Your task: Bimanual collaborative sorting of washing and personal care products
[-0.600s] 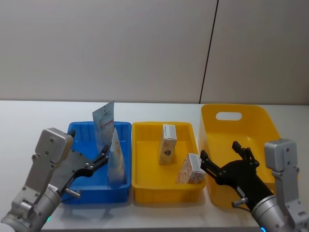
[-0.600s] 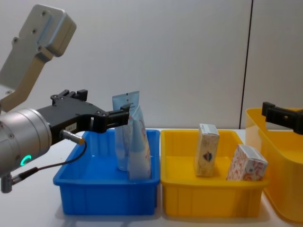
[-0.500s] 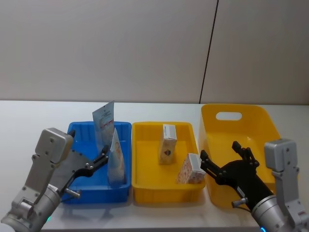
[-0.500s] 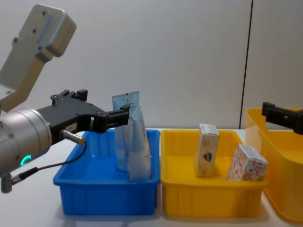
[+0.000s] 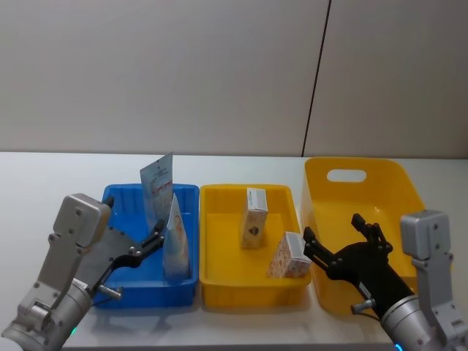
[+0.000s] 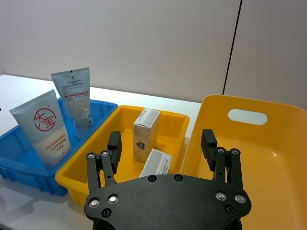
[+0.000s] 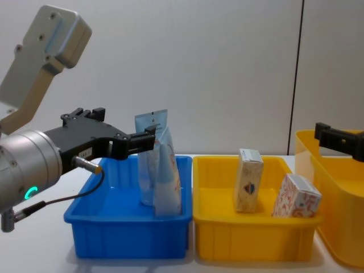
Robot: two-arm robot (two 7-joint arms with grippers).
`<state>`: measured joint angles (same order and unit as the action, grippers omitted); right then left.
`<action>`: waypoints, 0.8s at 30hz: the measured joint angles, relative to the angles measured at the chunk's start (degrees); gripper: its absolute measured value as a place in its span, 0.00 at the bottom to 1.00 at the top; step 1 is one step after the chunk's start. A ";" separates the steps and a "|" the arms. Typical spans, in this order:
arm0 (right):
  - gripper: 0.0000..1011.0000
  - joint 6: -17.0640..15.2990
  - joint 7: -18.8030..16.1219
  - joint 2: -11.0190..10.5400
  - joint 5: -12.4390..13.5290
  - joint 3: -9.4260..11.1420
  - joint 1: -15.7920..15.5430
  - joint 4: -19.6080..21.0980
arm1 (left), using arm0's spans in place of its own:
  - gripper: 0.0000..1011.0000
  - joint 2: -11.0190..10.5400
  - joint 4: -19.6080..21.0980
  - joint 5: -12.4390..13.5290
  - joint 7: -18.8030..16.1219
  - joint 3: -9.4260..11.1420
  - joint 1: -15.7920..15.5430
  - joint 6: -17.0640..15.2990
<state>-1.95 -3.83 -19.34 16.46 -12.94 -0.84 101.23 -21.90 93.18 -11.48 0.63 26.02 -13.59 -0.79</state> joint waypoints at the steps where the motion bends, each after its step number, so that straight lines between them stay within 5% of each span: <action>1: 0.99 0.00 0.00 0.00 0.00 0.00 0.00 0.00 | 0.99 0.00 0.00 0.00 0.00 0.00 0.00 0.00; 24: 0.99 0.00 0.00 0.00 0.00 0.00 0.00 0.00 | 0.99 0.00 0.00 0.00 0.01 0.00 0.00 0.00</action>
<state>-1.95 -3.83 -19.33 16.46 -12.94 -0.84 101.23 -21.89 93.18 -11.48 0.64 26.02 -13.59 -0.79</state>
